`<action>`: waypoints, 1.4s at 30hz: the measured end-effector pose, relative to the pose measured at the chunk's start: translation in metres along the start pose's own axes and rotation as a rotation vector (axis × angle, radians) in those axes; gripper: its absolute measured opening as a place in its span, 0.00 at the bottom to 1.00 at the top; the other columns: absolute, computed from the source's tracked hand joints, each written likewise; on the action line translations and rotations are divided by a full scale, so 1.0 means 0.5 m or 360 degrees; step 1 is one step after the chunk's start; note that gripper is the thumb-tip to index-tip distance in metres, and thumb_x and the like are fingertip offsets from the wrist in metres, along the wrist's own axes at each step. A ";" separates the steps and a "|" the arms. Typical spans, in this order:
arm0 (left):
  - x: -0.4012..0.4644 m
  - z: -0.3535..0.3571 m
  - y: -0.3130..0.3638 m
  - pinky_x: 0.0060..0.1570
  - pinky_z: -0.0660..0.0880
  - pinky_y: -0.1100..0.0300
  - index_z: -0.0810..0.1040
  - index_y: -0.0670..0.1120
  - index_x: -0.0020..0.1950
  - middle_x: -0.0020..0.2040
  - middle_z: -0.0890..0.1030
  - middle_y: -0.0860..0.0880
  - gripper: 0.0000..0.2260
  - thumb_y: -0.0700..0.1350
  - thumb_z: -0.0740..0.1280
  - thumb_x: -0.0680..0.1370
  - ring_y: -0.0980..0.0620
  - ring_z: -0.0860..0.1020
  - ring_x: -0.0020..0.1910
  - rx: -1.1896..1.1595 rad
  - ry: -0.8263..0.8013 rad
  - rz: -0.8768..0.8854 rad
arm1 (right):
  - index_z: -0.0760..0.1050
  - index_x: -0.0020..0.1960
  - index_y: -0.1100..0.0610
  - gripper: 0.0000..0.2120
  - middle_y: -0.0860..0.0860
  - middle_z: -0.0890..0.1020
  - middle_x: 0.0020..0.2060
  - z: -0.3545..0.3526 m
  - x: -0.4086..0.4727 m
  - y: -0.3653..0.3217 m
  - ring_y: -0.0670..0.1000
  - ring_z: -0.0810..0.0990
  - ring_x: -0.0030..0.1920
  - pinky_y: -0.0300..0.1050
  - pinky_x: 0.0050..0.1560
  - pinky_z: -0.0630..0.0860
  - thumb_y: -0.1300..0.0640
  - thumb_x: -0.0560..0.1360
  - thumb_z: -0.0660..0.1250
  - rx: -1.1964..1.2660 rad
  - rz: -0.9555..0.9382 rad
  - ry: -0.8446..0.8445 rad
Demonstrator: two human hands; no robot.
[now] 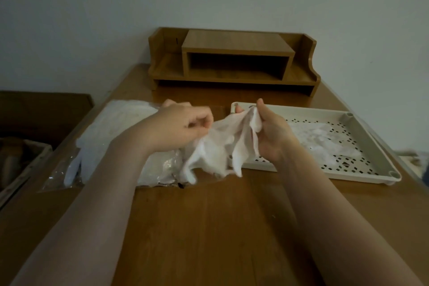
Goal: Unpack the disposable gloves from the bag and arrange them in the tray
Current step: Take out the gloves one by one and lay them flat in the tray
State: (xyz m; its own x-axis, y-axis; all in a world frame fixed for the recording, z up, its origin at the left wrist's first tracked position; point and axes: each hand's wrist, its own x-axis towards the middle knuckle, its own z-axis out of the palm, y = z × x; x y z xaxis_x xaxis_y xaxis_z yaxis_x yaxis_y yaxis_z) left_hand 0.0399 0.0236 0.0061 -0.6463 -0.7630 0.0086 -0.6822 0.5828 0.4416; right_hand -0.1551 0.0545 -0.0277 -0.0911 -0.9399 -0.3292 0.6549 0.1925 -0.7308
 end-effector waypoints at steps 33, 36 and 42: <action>0.120 0.045 0.176 0.46 0.77 0.54 0.79 0.44 0.50 0.42 0.81 0.47 0.08 0.47 0.64 0.79 0.49 0.80 0.43 -0.2174 0.0327 -0.0340 | 0.77 0.54 0.61 0.22 0.57 0.82 0.45 -0.175 -0.099 -0.209 0.54 0.81 0.45 0.48 0.47 0.79 0.42 0.76 0.62 -0.1573 -0.0215 0.0322; 0.129 0.040 0.209 0.48 0.76 0.54 0.81 0.44 0.48 0.40 0.81 0.47 0.12 0.51 0.64 0.79 0.49 0.80 0.42 -0.1960 0.0229 -0.0281 | 0.77 0.52 0.57 0.26 0.52 0.80 0.46 -0.185 -0.095 -0.219 0.51 0.79 0.48 0.52 0.61 0.75 0.35 0.73 0.59 -0.1844 -0.0341 0.0196; 0.159 0.056 0.275 0.54 0.78 0.55 0.78 0.51 0.56 0.51 0.81 0.49 0.14 0.57 0.60 0.79 0.51 0.81 0.51 -0.1611 0.0172 -0.0136 | 0.72 0.66 0.58 0.25 0.53 0.79 0.60 -0.212 -0.060 -0.201 0.54 0.76 0.63 0.58 0.66 0.69 0.45 0.74 0.67 -0.1733 -0.0450 -0.0667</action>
State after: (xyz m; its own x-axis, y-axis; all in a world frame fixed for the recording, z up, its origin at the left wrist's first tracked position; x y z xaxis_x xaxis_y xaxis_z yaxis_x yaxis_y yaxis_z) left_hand -0.1150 0.0508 0.0424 -0.5405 -0.8413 0.0001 -0.0833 0.0536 0.9951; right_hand -0.2979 0.0935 -0.0077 0.2541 -0.9672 -0.0030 -0.3457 -0.0879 -0.9342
